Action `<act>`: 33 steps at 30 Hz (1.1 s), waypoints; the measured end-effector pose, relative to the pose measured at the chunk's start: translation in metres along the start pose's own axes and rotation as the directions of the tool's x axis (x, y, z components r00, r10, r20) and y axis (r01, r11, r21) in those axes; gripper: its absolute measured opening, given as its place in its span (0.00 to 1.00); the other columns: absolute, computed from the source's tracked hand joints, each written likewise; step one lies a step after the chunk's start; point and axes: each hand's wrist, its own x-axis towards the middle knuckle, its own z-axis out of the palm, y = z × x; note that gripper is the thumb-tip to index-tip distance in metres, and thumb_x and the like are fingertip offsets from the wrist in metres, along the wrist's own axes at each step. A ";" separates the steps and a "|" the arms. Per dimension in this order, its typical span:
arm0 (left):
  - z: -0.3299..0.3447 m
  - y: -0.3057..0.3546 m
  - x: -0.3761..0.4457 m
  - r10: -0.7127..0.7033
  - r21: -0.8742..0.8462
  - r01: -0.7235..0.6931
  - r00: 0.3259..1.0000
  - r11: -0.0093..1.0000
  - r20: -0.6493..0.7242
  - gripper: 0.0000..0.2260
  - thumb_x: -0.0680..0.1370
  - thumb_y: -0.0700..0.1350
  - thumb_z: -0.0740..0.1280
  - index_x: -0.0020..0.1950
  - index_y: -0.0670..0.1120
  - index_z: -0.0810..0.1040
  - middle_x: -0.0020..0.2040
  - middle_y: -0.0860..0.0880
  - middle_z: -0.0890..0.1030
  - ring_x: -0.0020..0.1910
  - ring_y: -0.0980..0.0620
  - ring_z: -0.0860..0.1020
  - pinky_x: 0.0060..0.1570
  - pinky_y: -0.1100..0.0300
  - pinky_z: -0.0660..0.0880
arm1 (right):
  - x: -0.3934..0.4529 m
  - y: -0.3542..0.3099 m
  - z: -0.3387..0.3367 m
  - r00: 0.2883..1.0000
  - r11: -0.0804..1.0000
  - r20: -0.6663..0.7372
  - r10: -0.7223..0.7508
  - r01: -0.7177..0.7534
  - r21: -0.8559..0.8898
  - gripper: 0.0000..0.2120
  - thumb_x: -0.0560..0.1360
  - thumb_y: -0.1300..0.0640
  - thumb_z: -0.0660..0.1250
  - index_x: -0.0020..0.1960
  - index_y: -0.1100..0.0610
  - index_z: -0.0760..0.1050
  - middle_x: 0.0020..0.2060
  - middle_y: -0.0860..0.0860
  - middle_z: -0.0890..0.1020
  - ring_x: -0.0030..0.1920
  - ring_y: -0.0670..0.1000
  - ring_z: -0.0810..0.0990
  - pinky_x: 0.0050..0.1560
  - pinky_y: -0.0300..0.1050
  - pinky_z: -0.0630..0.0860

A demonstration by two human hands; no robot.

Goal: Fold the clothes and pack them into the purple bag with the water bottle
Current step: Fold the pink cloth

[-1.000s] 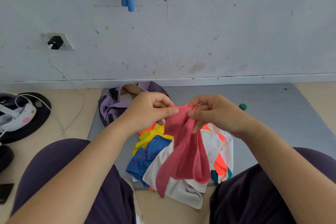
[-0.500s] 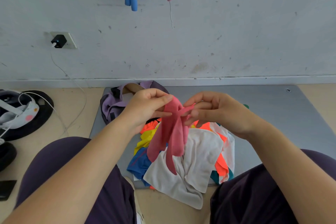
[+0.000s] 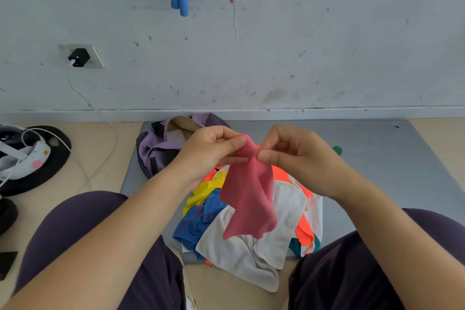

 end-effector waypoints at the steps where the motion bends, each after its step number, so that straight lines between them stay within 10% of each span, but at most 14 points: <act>1: 0.002 0.000 -0.001 -0.005 -0.010 0.005 1.000 1.000 0.007 0.03 0.78 0.36 0.68 0.48 0.37 0.80 0.42 0.43 0.85 0.41 0.52 0.84 0.40 0.63 0.80 | 0.001 0.001 0.003 0.999 1.000 -0.031 -0.008 0.009 0.007 0.05 0.75 0.63 0.71 0.41 0.56 0.78 0.37 0.52 0.84 0.40 0.49 0.82 0.45 0.47 0.78; 13: 0.006 0.003 -0.010 -0.100 -0.152 0.131 0.975 0.980 0.200 0.10 0.76 0.42 0.67 0.53 0.38 0.82 0.49 0.38 0.84 0.46 0.46 0.84 0.46 0.56 0.82 | 0.007 0.005 0.010 0.954 0.981 -0.283 -0.098 0.045 -0.188 0.09 0.70 0.59 0.76 0.36 0.54 0.77 0.29 0.49 0.77 0.31 0.45 0.70 0.33 0.36 0.68; 19: 0.000 0.009 -0.014 -0.078 -0.082 0.110 0.942 0.991 0.326 0.10 0.70 0.43 0.70 0.50 0.44 0.86 0.46 0.45 0.85 0.44 0.52 0.84 0.44 0.61 0.80 | 0.004 -0.003 0.001 0.983 0.996 -0.182 -0.004 0.019 0.083 0.11 0.66 0.55 0.78 0.36 0.56 0.75 0.34 0.69 0.76 0.30 0.62 0.71 0.32 0.56 0.69; 27: 0.000 0.008 -0.016 -0.047 -0.020 0.058 0.931 0.998 0.362 0.08 0.69 0.46 0.73 0.46 0.47 0.87 0.43 0.44 0.84 0.42 0.51 0.82 0.42 0.60 0.80 | 0.003 -0.002 -0.004 0.999 0.968 -0.005 0.033 -0.031 0.251 0.12 0.66 0.57 0.75 0.44 0.60 0.75 0.43 0.54 0.83 0.40 0.59 0.80 0.44 0.49 0.76; 33: -0.003 0.010 -0.015 0.229 0.463 -0.296 0.953 0.835 0.197 0.05 0.77 0.42 0.70 0.47 0.50 0.84 0.37 0.55 0.84 0.34 0.61 0.79 0.37 0.70 0.74 | 0.007 0.006 -0.003 0.993 0.989 0.040 0.115 -0.118 0.084 0.08 0.70 0.55 0.75 0.44 0.57 0.79 0.32 0.49 0.80 0.35 0.45 0.78 0.37 0.36 0.74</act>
